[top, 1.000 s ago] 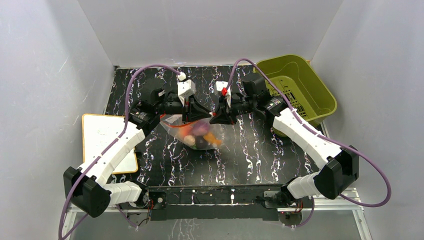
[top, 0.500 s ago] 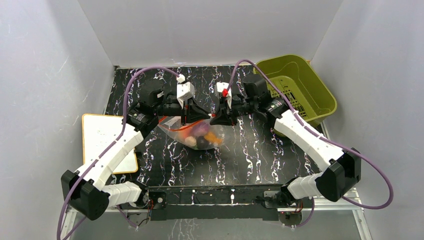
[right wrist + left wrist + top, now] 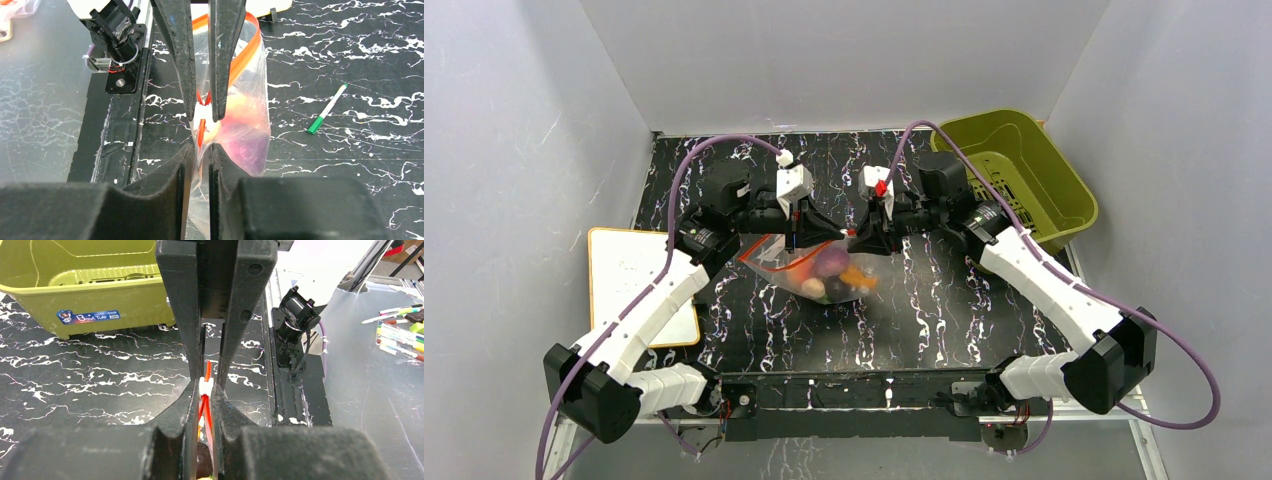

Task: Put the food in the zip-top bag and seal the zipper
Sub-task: Zip the zipper food storage bag at the center of the board.

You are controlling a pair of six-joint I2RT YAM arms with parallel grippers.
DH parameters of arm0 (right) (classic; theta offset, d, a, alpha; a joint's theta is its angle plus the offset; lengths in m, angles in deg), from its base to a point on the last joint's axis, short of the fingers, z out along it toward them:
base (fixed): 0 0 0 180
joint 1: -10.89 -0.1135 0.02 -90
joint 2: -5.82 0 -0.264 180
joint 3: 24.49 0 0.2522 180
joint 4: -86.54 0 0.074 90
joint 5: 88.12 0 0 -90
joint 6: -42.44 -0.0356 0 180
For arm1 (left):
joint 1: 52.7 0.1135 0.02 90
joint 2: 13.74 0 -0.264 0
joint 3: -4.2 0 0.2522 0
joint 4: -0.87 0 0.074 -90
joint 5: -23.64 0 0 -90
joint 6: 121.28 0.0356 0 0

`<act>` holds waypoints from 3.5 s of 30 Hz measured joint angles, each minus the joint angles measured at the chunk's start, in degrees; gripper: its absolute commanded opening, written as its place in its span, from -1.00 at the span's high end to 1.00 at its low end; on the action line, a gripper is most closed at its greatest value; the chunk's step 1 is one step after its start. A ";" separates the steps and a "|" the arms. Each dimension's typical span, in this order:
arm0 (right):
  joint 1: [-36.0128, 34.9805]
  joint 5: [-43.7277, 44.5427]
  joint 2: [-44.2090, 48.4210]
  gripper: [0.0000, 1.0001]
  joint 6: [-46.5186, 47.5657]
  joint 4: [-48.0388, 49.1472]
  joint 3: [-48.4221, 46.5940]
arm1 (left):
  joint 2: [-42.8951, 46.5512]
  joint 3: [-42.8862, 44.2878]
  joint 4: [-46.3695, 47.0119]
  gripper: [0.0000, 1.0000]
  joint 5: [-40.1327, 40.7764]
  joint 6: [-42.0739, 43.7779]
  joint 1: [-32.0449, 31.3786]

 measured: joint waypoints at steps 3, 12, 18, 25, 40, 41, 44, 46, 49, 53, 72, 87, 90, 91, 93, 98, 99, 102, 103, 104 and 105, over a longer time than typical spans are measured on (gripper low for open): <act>0.00 0.33 0.50 0.67 0.11 0.09 0.02 | 0.00 0.00 0.24 1.00 0.00 -0.76 0.02; -1.07 1.29 0.72 0.50 -0.22 2.97 0.79 | 0.00 -0.44 1.90 1.00 -0.15 -2.60 0.02; -2.49 2.10 -1.40 0.51 -1.03 6.47 0.79 | 0.00 -0.94 2.38 1.00 -0.37 -3.28 0.02; -3.26 3.52 -2.34 0.88 -0.90 7.41 0.79 | 0.00 -1.05 2.71 1.00 0.02 -3.61 0.22; -3.89 4.61 -2.82 1.00 3.87 3.91 0.74 | 0.72 -0.76 -3.67 1.00 2.47 1.68 -0.13; -3.82 4.42 -2.82 1.00 3.85 3.91 0.72 | 0.85 -0.76 -3.87 1.00 2.62 1.77 -0.20; -3.50 3.56 -2.82 1.00 3.61 3.91 0.74 | 1.05 -0.74 -4.20 1.00 2.95 2.01 -0.39; -3.41 3.17 -2.82 1.00 3.39 3.91 0.74 | 1.14 -0.74 -4.37 1.00 2.95 2.10 -0.42; -3.39 3.06 -2.80 1.00 3.19 3.91 0.74 | 1.29 -0.74 -4.59 1.00 3.02 2.12 -0.42; -3.39 2.95 -2.80 0.91 3.19 3.89 0.74 | 1.44 -0.74 -4.94 1.00 3.17 2.14 -0.42; -1.18 0.98 -2.21 1.00 2.99 2.80 0.72 | 1.55 -0.55 -7.26 1.00 2.93 0.15 -0.04; -0.11 -0.33 0.76 0.45 -1.29 6.84 4.20 | 3.72 -0.90 -10.62 1.00 4.42 3.02 -0.04; 0.31 -0.24 0.68 0.39 0.33 3.74 2.60 | 3.76 -0.94 -10.58 1.00 4.35 2.47 -0.04; 0.44 -0.15 0.68 0.39 0.94 2.69 1.81 | 3.76 -0.94 -10.45 1.00 4.28 2.14 -0.04; 0.52 -0.09 0.68 0.39 2.05 1.42 0.28 | 3.76 -0.94 -9.97 1.00 4.02 1.60 -0.04; -0.33 0.37 0.26 0.40 3.48 -0.39 -1.60 | 3.74 -0.94 -8.79 1.00 3.45 0.57 -0.04; -0.70 0.55 -0.02 0.40 3.56 -0.44 -1.68 | 3.72 -0.94 -8.74 1.00 3.39 0.52 -0.04; -2.45 1.95 -1.46 0.41 4.35 -0.98 -1.79 | 3.63 -0.94 -8.74 1.00 3.23 0.50 -0.04; -2.91 2.47 -1.90 0.45 4.57 -1.18 -1.79 | 3.58 -0.94 -8.76 1.00 3.21 0.50 -0.04; -3.32 3.04 -2.25 0.53 4.72 -1.38 -1.79 | 3.58 -0.94 -8.74 1.00 3.17 0.52 -0.04; -3.72 3.45 -2.54 0.64 4.85 -1.46 -1.79 | 3.58 -0.94 -8.76 1.00 3.08 0.52 -0.04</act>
